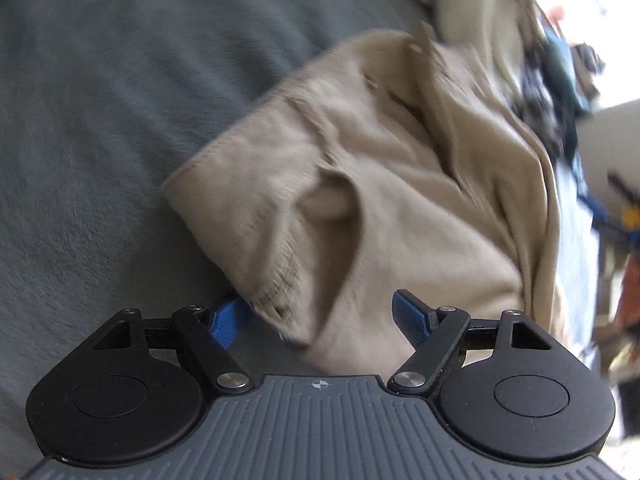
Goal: Fold clothes
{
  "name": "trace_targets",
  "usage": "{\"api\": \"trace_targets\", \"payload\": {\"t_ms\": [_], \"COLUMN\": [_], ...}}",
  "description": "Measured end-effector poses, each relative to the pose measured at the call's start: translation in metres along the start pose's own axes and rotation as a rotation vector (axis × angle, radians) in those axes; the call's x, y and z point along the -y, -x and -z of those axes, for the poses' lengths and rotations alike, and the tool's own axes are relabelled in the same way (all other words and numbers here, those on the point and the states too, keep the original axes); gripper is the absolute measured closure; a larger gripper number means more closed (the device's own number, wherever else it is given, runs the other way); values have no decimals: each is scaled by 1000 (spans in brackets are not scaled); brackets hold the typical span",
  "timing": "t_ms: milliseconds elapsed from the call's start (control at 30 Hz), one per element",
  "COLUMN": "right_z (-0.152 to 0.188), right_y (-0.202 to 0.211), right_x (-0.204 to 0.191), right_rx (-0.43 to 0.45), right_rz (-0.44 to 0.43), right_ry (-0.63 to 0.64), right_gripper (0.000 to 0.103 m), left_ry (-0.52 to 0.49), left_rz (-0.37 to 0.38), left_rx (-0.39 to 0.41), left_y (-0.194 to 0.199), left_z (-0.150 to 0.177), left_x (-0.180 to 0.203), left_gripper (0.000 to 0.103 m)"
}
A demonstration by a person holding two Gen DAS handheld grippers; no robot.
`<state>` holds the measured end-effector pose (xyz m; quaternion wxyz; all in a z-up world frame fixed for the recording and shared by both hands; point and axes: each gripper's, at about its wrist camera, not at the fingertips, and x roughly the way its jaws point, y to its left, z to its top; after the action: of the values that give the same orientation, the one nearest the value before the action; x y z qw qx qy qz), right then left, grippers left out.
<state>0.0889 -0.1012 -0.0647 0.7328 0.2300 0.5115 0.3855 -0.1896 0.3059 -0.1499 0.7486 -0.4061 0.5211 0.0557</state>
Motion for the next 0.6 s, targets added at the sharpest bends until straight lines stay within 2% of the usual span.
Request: {"api": "trace_targets", "payload": {"t_ms": [100,200,333,400,467,500,567,600], "right_z": [-2,4,12,12,14,16,20,22], "right_y": [-14,-22,-30,-33,-35,-37,-41,-43], "right_x": [10,17,10,2,-7,-11,-17,-19], "right_rx": [-88,-158,-202,-196,-190,-189,-195,-197], "right_rz": [-29,-64,-60,-50,-36,-27,16,49], "right_ry": [-53,-60,13,68,139,174,240,271], "right_gripper": [31,31,31,31,31,31,40,45], "left_ry": [36,15,12,10,-15,-28,-33,-55], "left_rz": [28,46,23,7,-9,-18,-44,-64], "left_rx": [13,-4,38,75,107,123,140,142], "left_y": [-3,-2,3,5,8,10,13,14], "left_z": [2,3,3,5,5,6,5,5], "left_x": [-4,3,12,16,21,24,27,32], "left_gripper": [19,19,27,37,57,62,80,83]}}
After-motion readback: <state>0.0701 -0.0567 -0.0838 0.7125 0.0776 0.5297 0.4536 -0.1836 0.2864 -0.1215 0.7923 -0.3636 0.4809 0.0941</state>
